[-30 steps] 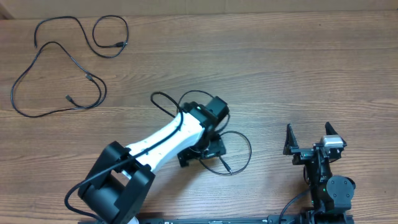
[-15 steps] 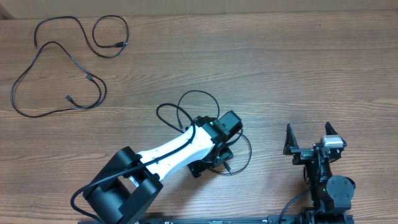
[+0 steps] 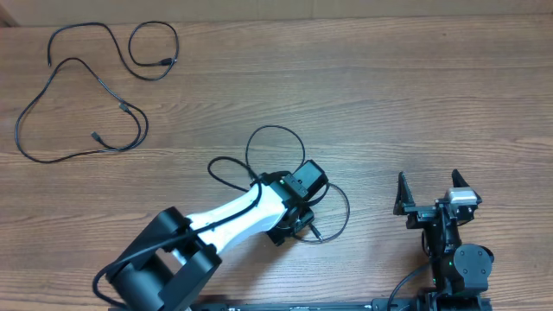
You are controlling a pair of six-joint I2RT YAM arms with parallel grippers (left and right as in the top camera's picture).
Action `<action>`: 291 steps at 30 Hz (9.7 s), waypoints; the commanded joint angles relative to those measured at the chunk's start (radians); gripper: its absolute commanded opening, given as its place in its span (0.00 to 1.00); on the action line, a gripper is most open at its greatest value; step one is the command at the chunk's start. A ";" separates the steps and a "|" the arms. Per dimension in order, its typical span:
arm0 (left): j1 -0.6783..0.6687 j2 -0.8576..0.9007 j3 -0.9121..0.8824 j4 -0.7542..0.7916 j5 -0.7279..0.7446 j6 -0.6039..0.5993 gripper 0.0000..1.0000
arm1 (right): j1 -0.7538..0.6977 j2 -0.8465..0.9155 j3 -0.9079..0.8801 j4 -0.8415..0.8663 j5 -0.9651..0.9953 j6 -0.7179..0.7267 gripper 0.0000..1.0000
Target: Untangle cables
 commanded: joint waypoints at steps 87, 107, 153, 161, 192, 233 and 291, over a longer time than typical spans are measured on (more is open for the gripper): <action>0.987 -0.731 0.309 -0.430 -0.053 0.741 0.04 | 0.005 -0.007 -0.010 0.006 0.002 0.003 1.00; 1.360 -0.446 0.235 -0.414 -0.184 0.652 0.04 | 0.005 -0.007 -0.010 0.006 0.002 0.003 1.00; 1.761 -0.067 0.238 0.309 -0.495 1.268 0.64 | 0.005 -0.007 -0.010 0.006 0.002 0.003 1.00; 1.756 -0.067 0.238 0.262 -0.273 1.265 0.77 | 0.005 -0.007 -0.010 0.006 0.002 0.003 1.00; 1.303 0.057 0.238 0.003 -0.108 1.233 0.49 | 0.005 -0.007 -0.010 0.006 0.002 0.003 1.00; 1.339 0.229 0.238 -0.226 -0.284 1.046 0.04 | 0.005 -0.007 -0.010 0.006 0.002 0.003 1.00; 1.936 0.225 0.591 -0.451 -0.129 0.898 1.00 | 0.005 -0.007 -0.010 0.006 0.002 0.003 1.00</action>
